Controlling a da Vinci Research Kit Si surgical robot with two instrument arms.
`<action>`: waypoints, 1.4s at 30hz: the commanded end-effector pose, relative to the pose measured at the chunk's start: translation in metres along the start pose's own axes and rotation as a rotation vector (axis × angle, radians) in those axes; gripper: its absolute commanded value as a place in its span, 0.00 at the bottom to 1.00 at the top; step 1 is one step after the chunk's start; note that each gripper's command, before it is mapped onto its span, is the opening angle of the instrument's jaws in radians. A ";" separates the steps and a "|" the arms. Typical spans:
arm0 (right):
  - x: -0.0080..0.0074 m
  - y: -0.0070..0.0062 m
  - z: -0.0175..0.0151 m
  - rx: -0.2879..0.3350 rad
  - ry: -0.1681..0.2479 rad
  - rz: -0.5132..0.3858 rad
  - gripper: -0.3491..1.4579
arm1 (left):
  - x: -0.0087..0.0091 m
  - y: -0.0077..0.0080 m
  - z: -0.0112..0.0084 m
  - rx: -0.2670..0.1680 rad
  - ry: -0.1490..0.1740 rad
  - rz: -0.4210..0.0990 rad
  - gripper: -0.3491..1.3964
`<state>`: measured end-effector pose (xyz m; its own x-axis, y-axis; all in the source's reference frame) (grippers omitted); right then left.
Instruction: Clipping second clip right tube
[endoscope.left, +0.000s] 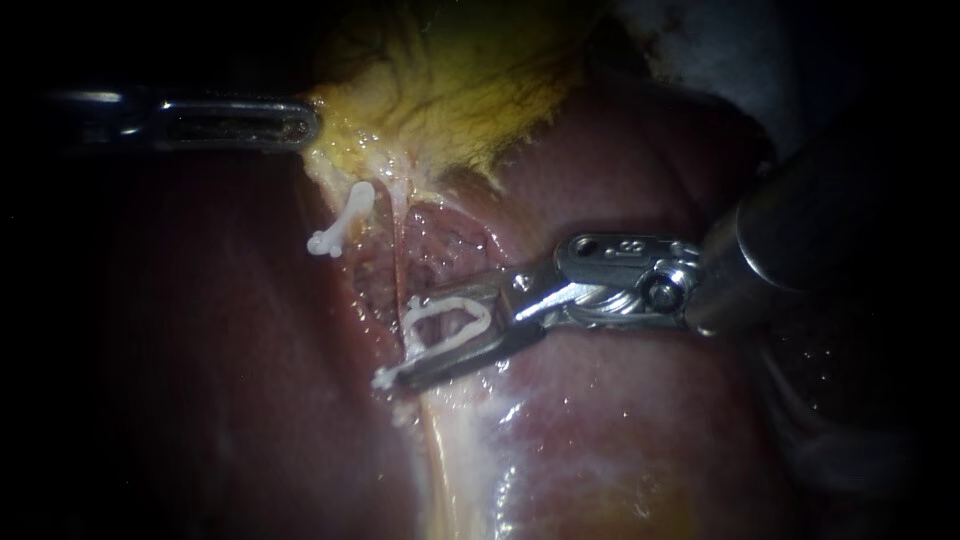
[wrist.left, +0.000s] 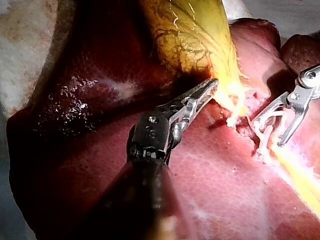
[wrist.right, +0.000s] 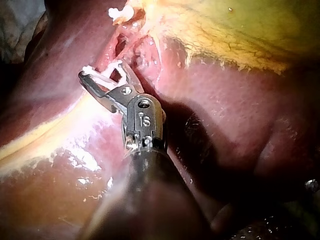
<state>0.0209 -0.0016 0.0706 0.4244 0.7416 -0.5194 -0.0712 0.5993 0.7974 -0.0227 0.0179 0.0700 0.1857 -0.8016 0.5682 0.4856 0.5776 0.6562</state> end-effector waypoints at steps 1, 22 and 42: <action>0.0000 0.0000 0.0000 -0.001 0.000 0.000 0.49 | 0.0000 0.0000 0.0000 0.000 0.000 0.000 0.00; -0.0007 0.0012 -0.0008 0.001 -0.001 -0.009 0.49 | 0.0000 0.0000 0.0000 0.000 0.000 0.000 0.00; -0.0004 0.0017 0.0006 0.203 0.112 0.107 0.49 | 0.0000 0.0000 0.0000 0.000 0.000 0.000 0.00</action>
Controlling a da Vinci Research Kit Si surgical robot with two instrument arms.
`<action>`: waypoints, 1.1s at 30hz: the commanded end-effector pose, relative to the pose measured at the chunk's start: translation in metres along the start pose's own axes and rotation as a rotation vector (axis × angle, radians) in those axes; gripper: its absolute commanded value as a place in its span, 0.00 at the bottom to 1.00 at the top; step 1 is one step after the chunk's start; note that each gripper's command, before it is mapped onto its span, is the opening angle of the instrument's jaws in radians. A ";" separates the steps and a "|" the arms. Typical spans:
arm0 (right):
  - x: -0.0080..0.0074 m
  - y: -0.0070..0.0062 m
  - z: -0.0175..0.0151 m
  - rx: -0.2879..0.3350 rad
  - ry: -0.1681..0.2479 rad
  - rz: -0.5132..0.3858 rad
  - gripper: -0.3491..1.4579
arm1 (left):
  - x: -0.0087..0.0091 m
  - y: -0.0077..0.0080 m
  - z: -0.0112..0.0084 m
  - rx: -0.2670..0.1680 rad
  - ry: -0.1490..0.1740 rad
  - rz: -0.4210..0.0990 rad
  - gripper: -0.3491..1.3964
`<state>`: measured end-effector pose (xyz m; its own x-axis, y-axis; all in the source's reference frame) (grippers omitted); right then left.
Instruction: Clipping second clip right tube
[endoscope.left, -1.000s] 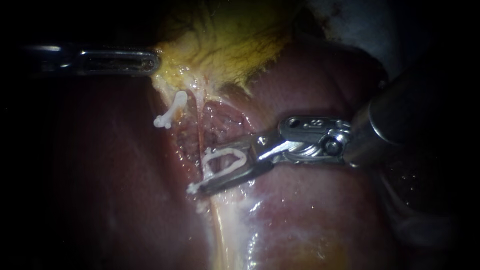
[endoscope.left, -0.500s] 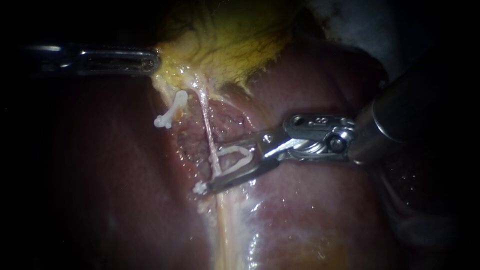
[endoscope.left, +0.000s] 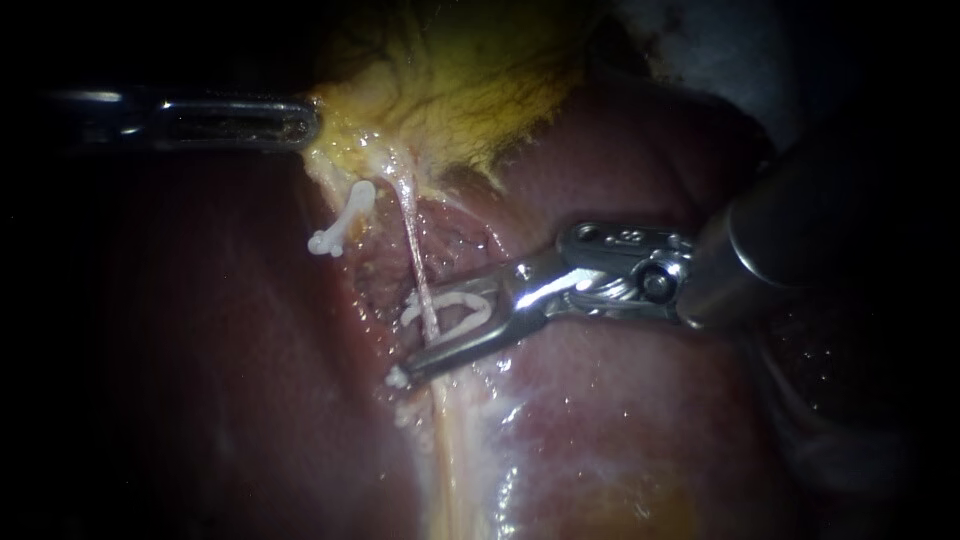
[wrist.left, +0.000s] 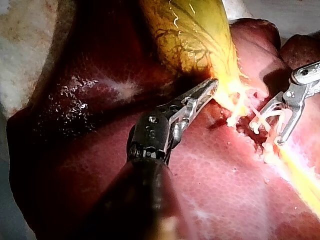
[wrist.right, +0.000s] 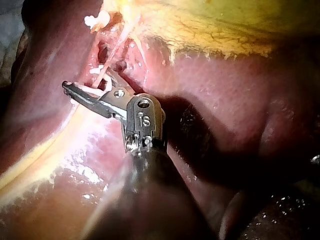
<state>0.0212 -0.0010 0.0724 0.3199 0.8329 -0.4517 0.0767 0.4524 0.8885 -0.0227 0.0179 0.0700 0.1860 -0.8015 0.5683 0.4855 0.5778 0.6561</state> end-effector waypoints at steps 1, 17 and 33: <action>-0.0001 0.0000 0.0002 0.017 0.005 0.009 0.49 | 0.0000 0.0000 0.0000 0.000 0.000 0.000 0.00; 0.0003 -0.0016 0.0012 0.203 0.126 0.100 0.46 | 0.0000 0.0000 0.0001 0.000 0.000 0.000 0.00; 0.0007 -0.0014 0.0008 0.206 0.123 0.126 0.11 | 0.0000 0.0000 0.0001 -0.001 0.000 0.000 0.00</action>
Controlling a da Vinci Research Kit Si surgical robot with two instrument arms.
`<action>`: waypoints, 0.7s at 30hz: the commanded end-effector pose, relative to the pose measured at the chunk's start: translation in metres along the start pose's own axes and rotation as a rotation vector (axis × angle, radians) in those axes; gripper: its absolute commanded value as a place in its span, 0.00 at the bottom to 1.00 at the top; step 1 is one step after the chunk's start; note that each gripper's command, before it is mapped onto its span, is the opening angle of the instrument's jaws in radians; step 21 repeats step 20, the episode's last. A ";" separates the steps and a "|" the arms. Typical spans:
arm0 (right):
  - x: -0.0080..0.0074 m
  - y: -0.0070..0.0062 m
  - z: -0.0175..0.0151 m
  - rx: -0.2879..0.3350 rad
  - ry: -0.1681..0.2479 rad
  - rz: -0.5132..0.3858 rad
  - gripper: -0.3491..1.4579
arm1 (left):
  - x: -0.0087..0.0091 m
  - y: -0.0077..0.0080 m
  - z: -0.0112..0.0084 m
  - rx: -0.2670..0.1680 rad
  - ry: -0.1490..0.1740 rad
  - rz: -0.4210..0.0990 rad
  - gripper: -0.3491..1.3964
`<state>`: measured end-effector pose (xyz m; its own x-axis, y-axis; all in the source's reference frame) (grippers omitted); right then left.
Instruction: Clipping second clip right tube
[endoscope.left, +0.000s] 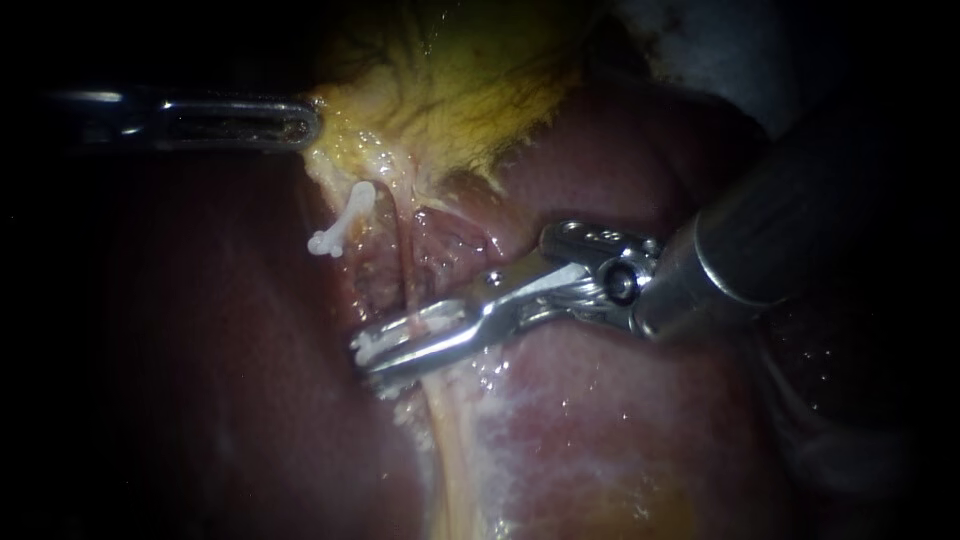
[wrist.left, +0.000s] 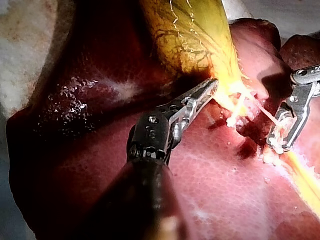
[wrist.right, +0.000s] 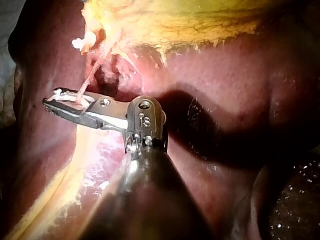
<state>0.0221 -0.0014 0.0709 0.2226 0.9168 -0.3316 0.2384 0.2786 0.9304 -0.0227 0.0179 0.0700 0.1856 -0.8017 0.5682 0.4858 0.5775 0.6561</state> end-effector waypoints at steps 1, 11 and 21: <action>0.0000 0.0000 0.0000 0.000 0.000 0.000 0.07 | 0.0000 0.0000 0.0000 0.000 0.000 0.000 0.00; 0.0002 0.0005 -0.0004 -0.004 -0.005 0.029 0.00 | 0.0000 0.0000 0.0000 0.000 0.000 0.000 0.00; 0.0001 0.0005 -0.0004 -0.005 -0.008 0.029 0.00 | 0.0000 0.0000 0.0000 0.000 0.000 0.000 0.00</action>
